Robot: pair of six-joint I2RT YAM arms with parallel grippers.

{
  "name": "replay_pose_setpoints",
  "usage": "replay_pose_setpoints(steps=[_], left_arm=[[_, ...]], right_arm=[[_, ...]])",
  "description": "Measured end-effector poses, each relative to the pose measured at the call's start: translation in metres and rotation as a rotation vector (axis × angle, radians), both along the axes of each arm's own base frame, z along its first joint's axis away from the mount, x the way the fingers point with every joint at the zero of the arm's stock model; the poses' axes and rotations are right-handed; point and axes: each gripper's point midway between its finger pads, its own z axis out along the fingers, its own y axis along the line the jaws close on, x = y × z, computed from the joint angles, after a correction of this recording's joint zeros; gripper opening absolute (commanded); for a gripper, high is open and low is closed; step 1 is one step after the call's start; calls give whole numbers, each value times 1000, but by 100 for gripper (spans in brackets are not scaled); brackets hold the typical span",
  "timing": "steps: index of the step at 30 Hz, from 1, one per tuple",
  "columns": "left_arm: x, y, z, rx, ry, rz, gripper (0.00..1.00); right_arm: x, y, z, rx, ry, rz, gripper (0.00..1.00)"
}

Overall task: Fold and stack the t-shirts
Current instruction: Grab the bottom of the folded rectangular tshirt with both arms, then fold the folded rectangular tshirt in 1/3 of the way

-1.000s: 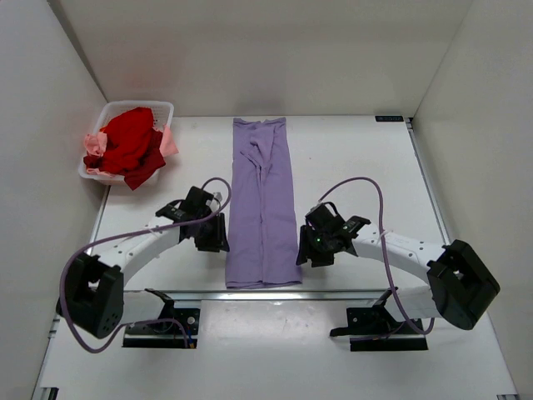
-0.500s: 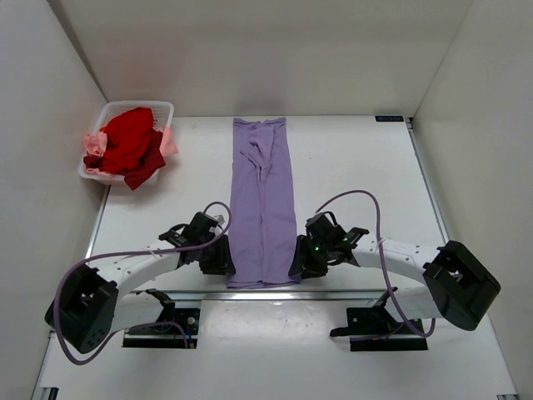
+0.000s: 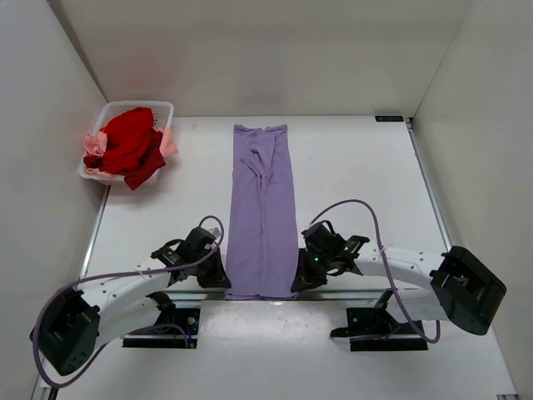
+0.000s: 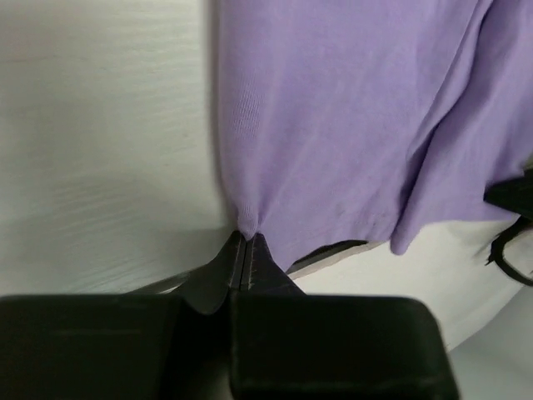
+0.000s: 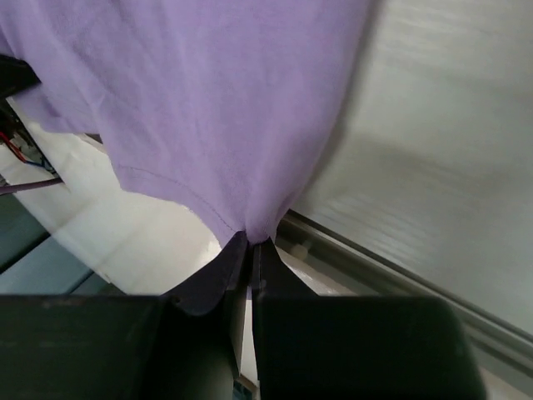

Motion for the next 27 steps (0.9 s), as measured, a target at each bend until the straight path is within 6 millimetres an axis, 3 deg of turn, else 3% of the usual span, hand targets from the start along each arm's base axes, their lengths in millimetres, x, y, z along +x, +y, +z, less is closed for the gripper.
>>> replay_pose_setpoints(steps=[4,7,12,14,17,20,25,27], left_arm=[[10,7,5,19,31,43,0],[38,3,28,27,32,48,0],[129,-5,79,-1,-79,81,0],[163,-4,90,-1,-111,96,0],[207,-3,93,7,-128,115,0],[242,0,84,18,-113,137,0],[304,1,62,26,-98,170,0],[329,-1,55,22,-104,180,16]], right_arm=[[5,-9,4,8,34,-19,0],[26,-14,20,41,60,-48,0],[116,-8,76,133,-40,-107,0],[156,-6,98,156,-101,-110,0],[209,-2,115,171,-168,-101,0],[256,2,112,162,-189,-86,0],[318,2,83,109,-176,-72,0],[336,0,68,86,-164,-69,0]])
